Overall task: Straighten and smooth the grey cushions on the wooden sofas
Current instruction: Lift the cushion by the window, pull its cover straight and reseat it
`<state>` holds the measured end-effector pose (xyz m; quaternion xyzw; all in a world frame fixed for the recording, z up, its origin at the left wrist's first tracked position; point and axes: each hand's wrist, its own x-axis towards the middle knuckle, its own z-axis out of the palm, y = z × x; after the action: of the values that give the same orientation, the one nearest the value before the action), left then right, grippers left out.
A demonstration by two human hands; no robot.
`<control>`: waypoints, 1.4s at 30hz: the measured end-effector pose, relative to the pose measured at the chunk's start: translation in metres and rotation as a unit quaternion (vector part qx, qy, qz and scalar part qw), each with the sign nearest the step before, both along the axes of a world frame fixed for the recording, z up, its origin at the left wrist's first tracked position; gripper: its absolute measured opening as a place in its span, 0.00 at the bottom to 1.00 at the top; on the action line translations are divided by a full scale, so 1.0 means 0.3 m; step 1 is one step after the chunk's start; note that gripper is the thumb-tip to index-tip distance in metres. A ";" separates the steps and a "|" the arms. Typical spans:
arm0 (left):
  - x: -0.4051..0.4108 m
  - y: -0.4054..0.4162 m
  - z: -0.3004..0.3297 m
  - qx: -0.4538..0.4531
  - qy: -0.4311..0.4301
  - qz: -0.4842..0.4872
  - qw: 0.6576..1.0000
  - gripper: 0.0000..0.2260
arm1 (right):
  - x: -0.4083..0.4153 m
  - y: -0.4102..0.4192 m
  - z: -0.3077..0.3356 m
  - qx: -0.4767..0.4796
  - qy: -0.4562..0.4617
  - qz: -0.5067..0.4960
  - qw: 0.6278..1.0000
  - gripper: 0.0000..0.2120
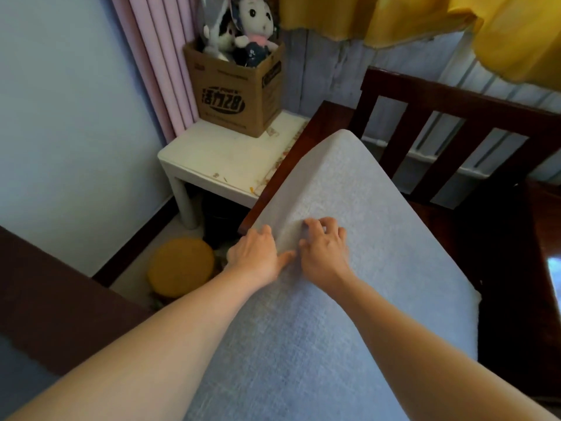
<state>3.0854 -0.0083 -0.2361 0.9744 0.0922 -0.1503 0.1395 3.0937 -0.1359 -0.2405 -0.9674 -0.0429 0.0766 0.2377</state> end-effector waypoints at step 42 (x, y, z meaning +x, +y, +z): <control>-0.117 0.231 0.160 -0.163 -0.135 -0.021 0.977 0.20 | 0.142 0.373 0.284 -0.130 0.026 -0.066 0.989 0.17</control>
<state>3.0502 0.0611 -0.1882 0.9516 0.0261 -0.0330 0.3043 3.1363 -0.0239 -0.1552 -0.9885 0.0371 0.0906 0.1155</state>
